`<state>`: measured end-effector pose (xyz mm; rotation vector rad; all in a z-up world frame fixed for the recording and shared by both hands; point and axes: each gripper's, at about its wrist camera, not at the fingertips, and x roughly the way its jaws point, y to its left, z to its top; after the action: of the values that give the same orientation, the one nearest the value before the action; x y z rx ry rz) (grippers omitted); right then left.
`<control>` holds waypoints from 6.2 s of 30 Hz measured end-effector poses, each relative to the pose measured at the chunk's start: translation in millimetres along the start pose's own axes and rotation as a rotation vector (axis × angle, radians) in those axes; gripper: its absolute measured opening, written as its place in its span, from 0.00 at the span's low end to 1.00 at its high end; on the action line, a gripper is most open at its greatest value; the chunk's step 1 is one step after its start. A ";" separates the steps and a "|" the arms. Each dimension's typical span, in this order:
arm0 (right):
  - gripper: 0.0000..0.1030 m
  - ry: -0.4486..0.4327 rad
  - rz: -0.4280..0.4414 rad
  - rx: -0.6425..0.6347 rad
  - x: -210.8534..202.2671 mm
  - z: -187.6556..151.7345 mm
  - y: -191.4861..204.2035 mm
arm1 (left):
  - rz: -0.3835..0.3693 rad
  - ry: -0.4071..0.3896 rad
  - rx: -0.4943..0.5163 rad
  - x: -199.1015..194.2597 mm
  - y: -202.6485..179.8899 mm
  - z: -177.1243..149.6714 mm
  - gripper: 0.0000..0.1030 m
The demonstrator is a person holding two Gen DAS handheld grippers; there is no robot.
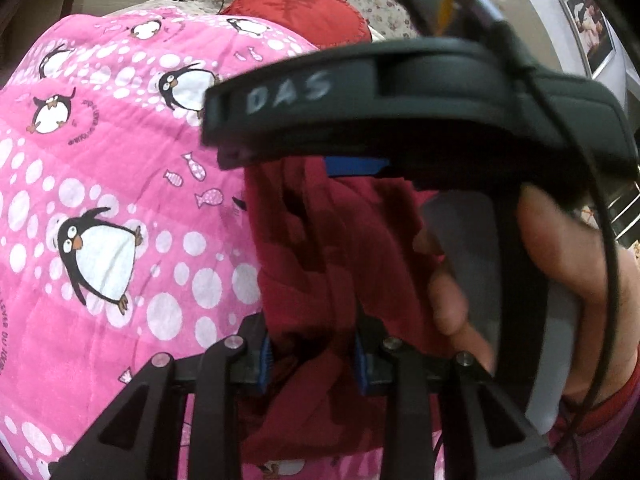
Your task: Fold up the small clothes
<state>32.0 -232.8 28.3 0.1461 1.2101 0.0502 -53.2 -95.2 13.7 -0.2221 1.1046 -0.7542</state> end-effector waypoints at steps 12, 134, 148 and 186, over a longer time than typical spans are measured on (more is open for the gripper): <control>0.35 -0.009 -0.136 -0.107 12.5 -5.9 12.2 | 0.006 0.012 -0.013 -4.2 3.8 -7.1 0.32; 0.01 -0.259 0.193 0.399 -161.7 -238.0 -245.9 | 0.041 0.193 0.451 3.9 -240.6 -54.8 0.56; 0.02 -0.237 0.085 0.397 -148.9 -273.1 -256.1 | 0.153 0.180 0.415 41.5 -221.2 -52.3 0.56; 0.06 -0.350 -0.005 0.438 -165.8 -230.3 -270.8 | 0.252 0.091 0.409 97.4 -231.2 -15.4 0.94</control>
<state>-252.5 -500.4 65.1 0.5138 0.8571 -0.2389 -145.1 -325.4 55.6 0.2955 1.0158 -0.7509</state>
